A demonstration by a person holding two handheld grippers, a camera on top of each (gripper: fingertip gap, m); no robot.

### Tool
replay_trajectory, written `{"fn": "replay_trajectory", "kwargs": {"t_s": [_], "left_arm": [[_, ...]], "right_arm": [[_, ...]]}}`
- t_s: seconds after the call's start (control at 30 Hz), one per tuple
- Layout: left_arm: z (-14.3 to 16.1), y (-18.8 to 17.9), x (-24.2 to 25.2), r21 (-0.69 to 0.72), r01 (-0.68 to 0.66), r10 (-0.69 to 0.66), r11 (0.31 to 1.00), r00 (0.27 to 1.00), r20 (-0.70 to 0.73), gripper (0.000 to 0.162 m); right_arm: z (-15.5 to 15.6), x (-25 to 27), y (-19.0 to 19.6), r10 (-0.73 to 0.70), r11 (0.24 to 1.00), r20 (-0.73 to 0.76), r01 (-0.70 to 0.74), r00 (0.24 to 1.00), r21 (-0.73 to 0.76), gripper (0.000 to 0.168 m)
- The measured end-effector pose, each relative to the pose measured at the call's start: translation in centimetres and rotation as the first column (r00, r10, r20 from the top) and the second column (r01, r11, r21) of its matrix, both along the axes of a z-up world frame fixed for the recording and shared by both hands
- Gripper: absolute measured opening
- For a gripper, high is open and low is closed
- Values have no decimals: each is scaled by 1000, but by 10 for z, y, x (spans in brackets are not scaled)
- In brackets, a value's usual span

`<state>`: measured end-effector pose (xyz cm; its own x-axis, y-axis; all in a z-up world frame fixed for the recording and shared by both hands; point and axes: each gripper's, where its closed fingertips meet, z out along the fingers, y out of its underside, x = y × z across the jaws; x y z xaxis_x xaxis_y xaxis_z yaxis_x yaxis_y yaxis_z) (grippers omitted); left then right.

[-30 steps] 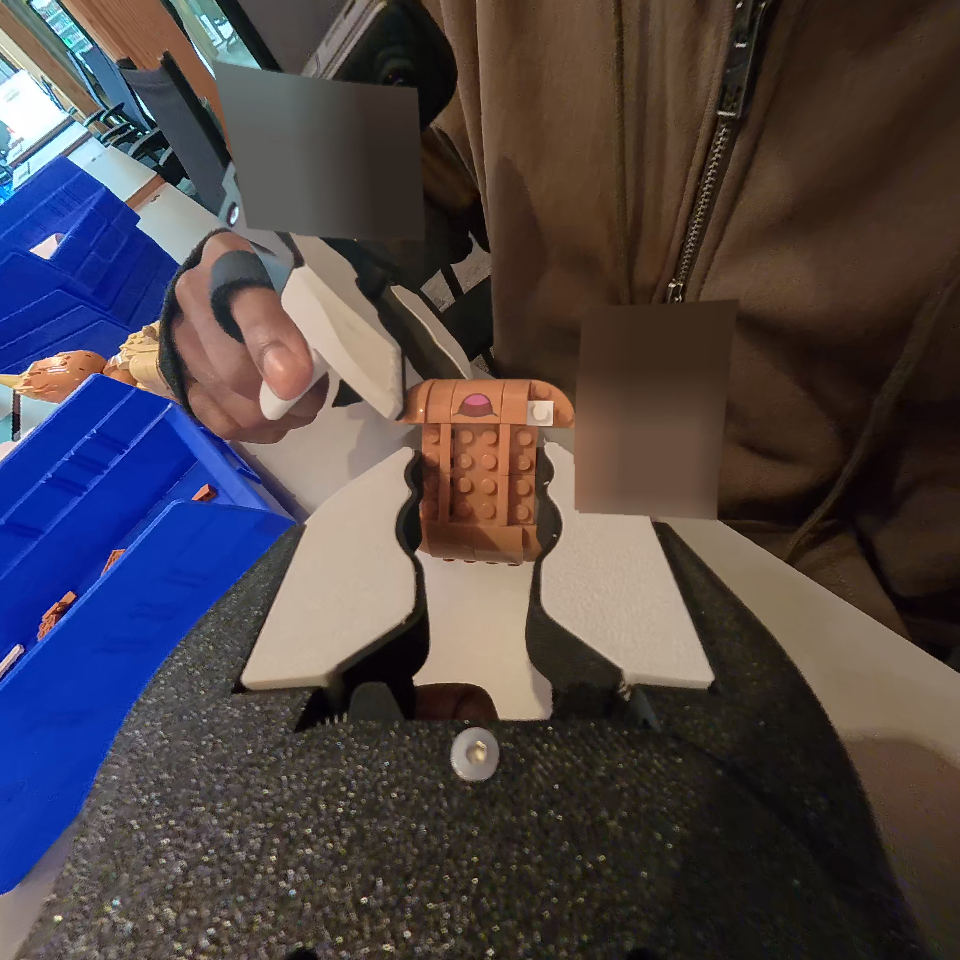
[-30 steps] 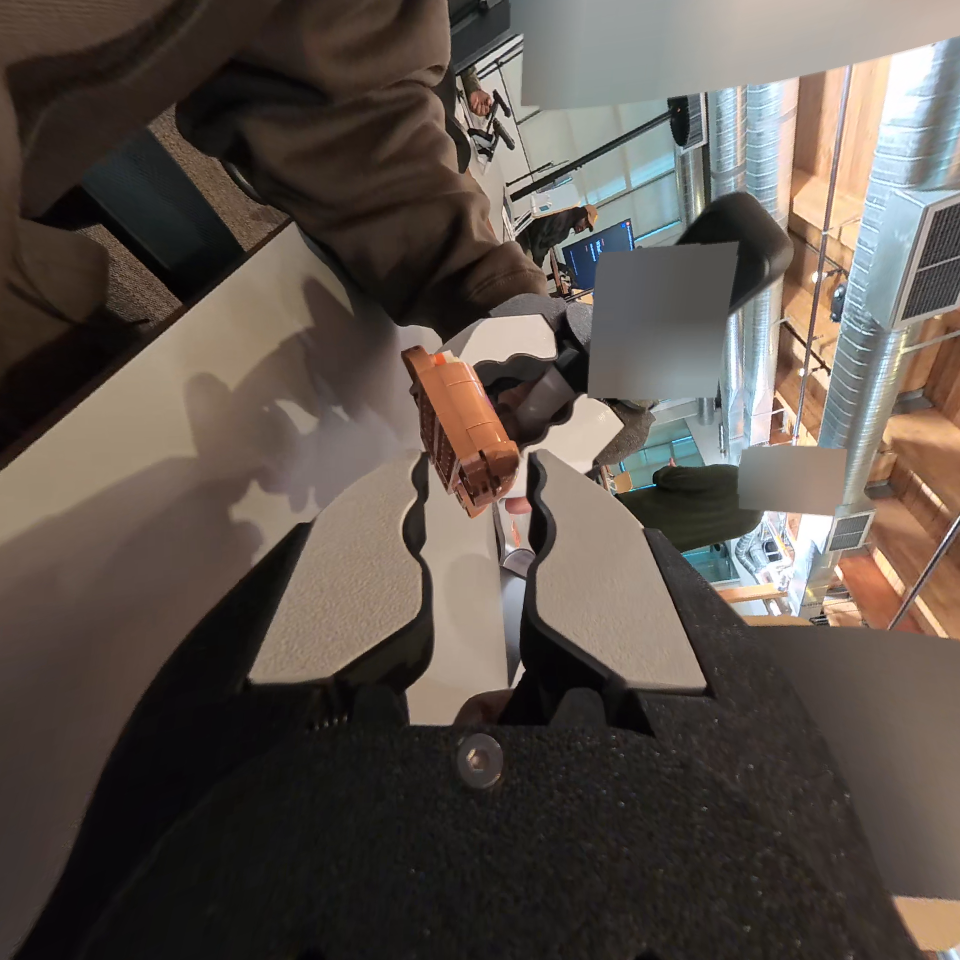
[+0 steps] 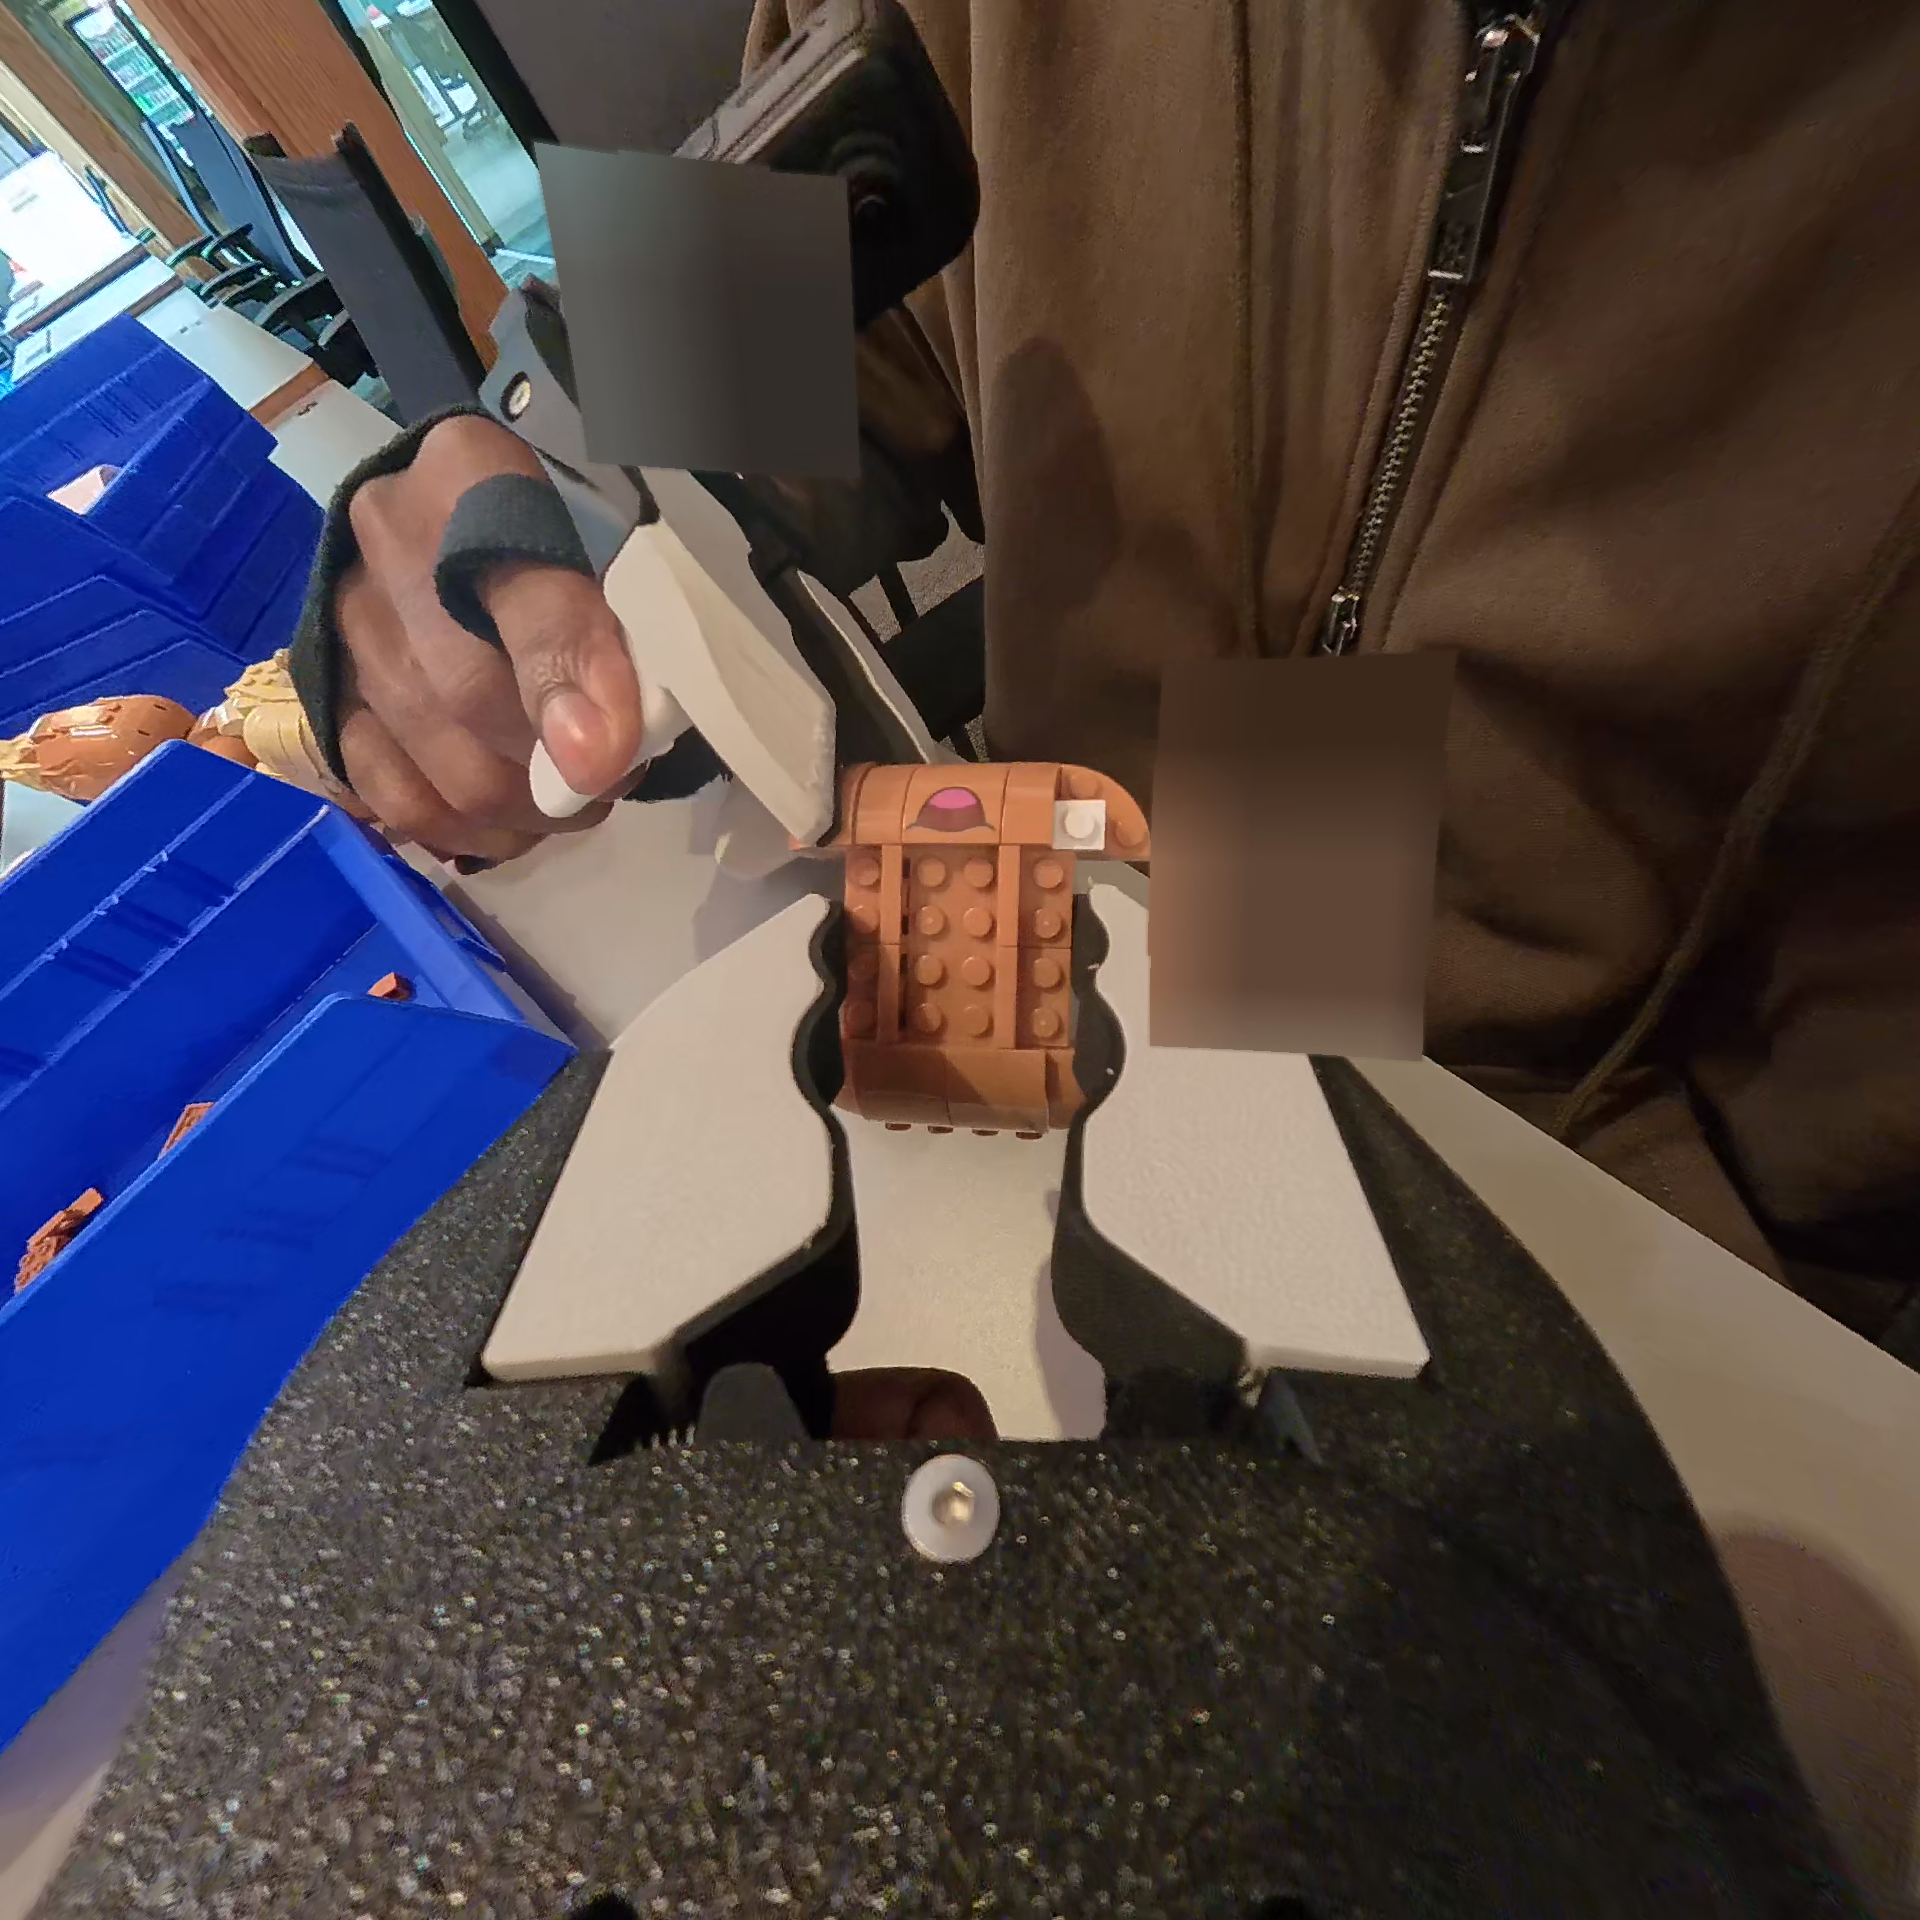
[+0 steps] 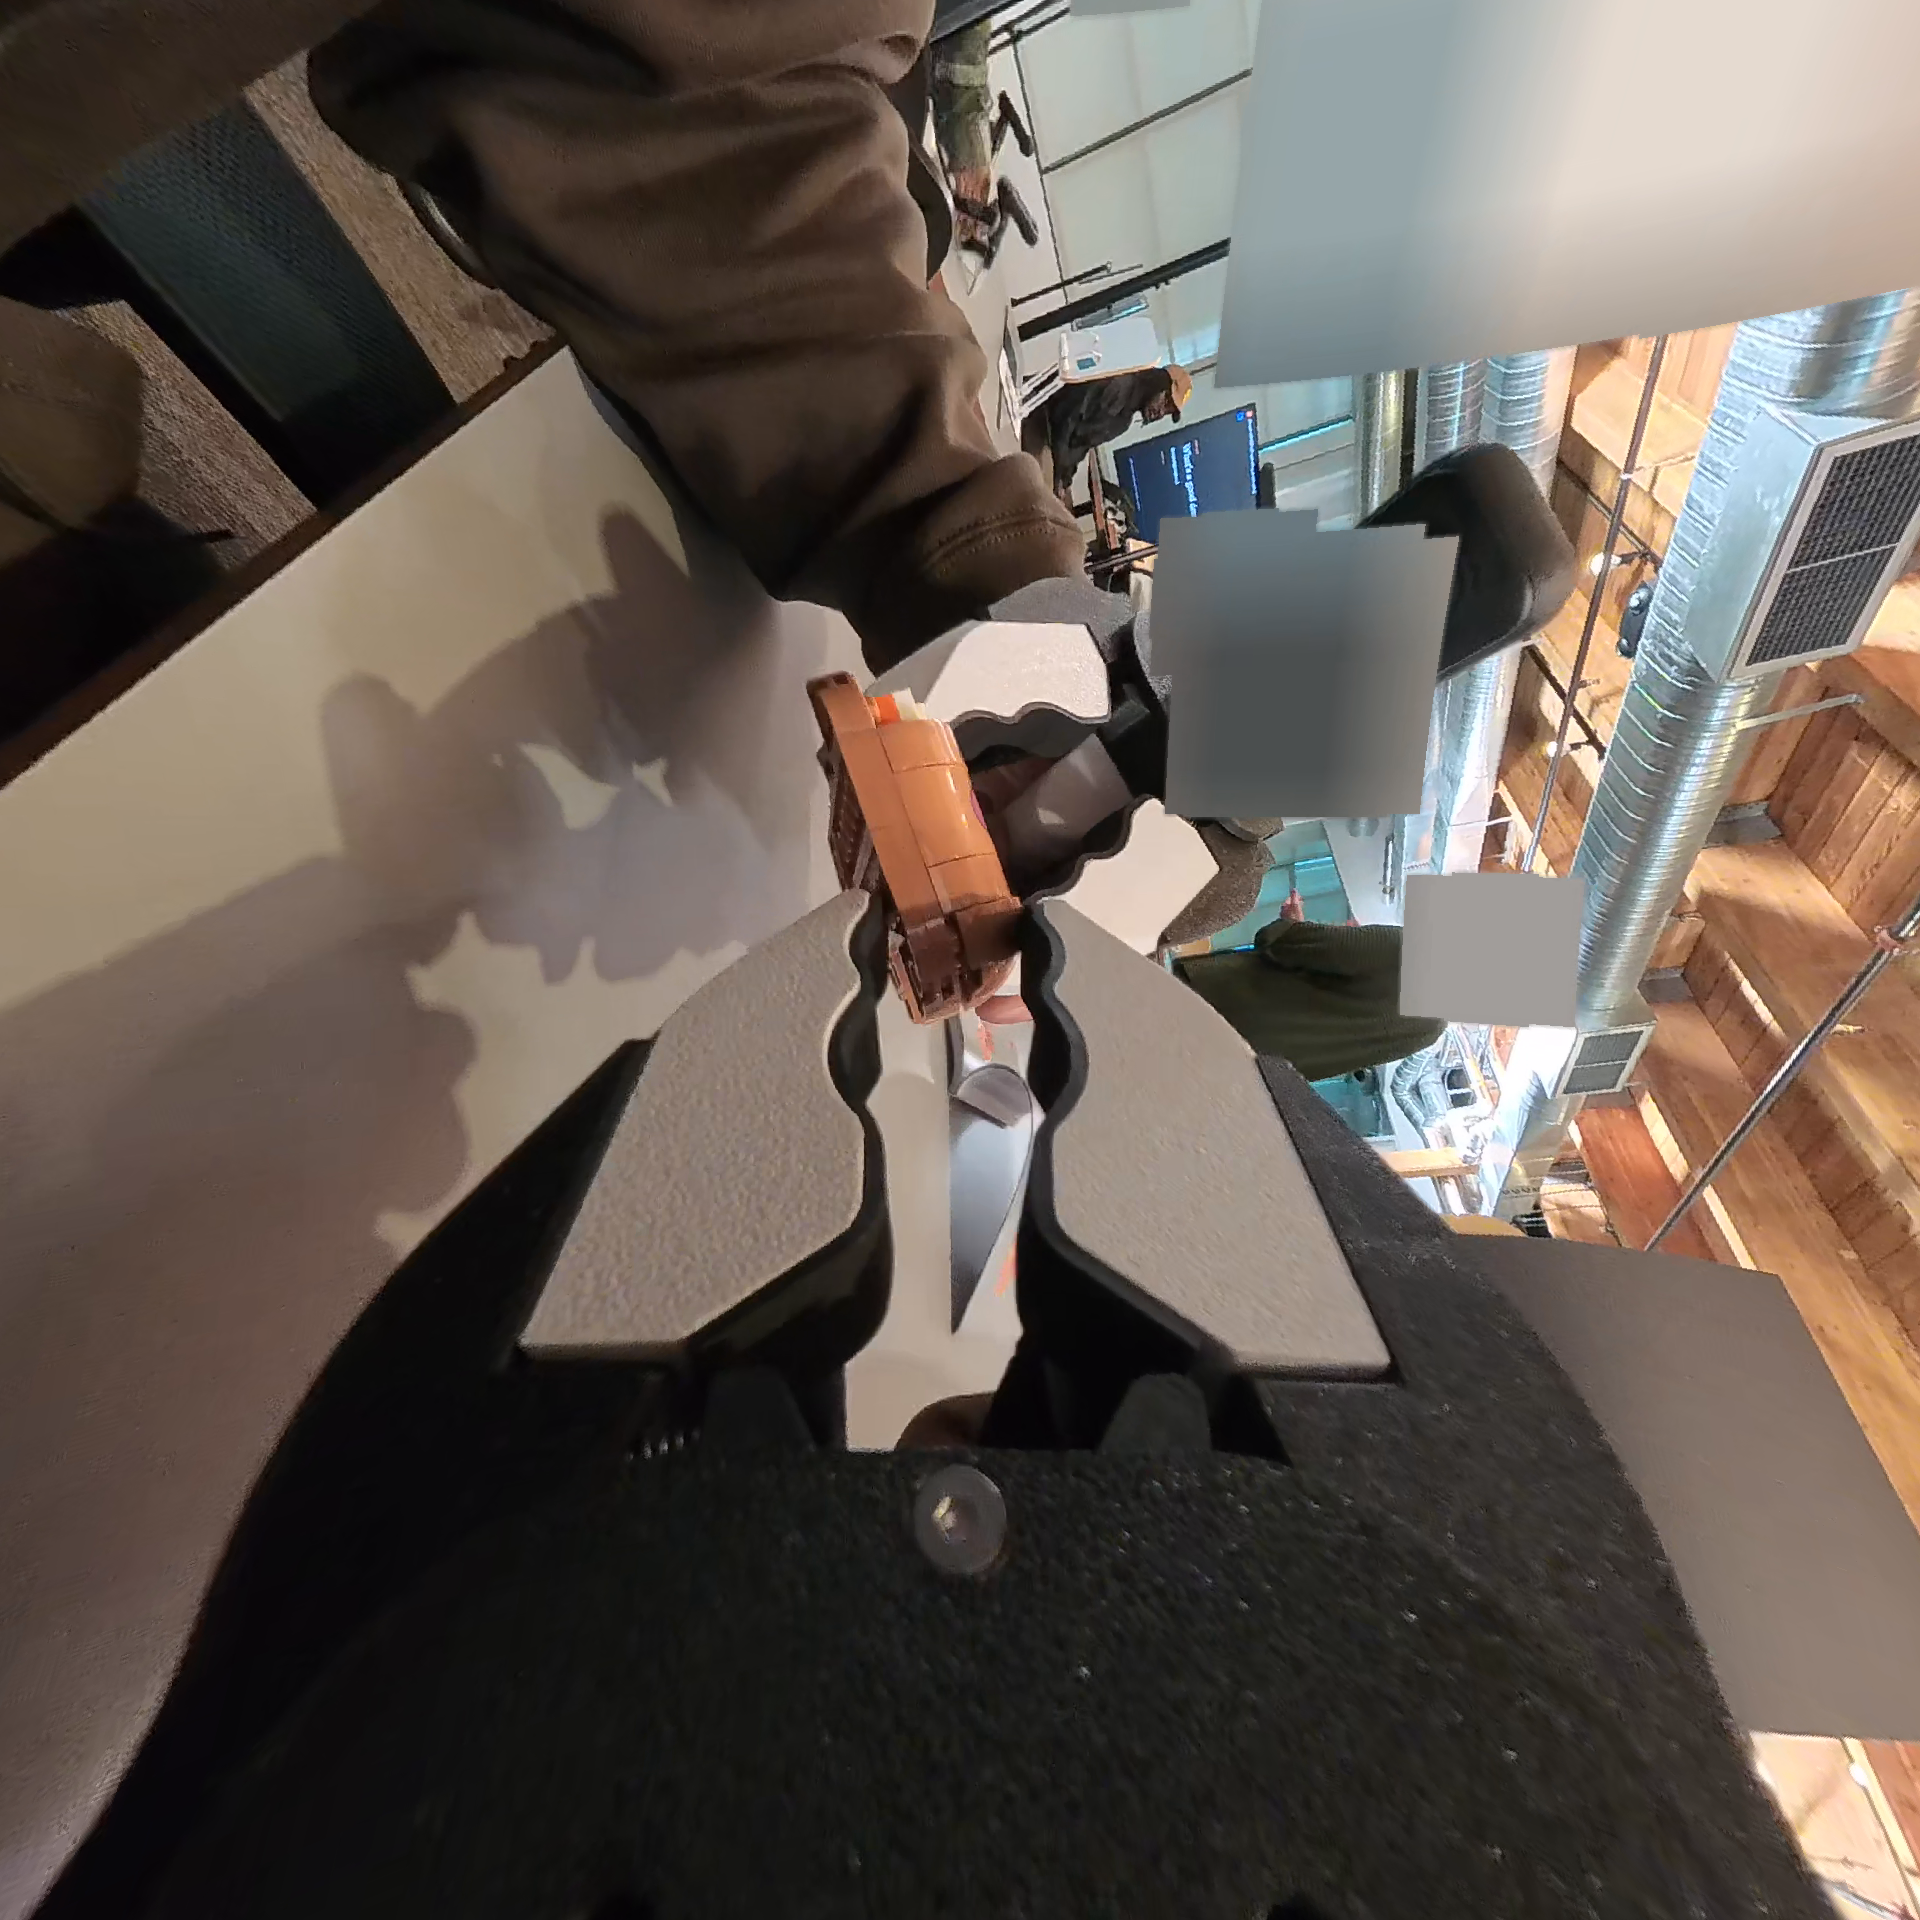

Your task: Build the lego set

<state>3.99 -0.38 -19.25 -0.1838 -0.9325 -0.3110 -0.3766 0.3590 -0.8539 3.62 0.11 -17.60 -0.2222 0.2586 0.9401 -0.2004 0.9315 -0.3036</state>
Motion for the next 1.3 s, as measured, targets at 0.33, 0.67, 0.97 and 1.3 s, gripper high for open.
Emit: {"fn": "replay_trajectory", "kwargs": {"t_s": [0.33,0.67,0.97,1.3], "left_arm": [[1,5,0,-12,-44,45,999,999,10,42],[-6,7,1,-36,-67,66,997,997,-34,43],[-10,9,1,-58,-74,71,996,996,-58,43],[-8,11,0,-83,-71,70,994,997,-16,43]], "right_arm": [[1,0,6,-22,1000,10,21,1000,21,24],[-4,0,8,-24,999,57,23,998,34,22],[-8,-1,10,-41,998,84,37,996,44,22],[-7,-1,12,-56,998,71,57,996,-8,23]]}}
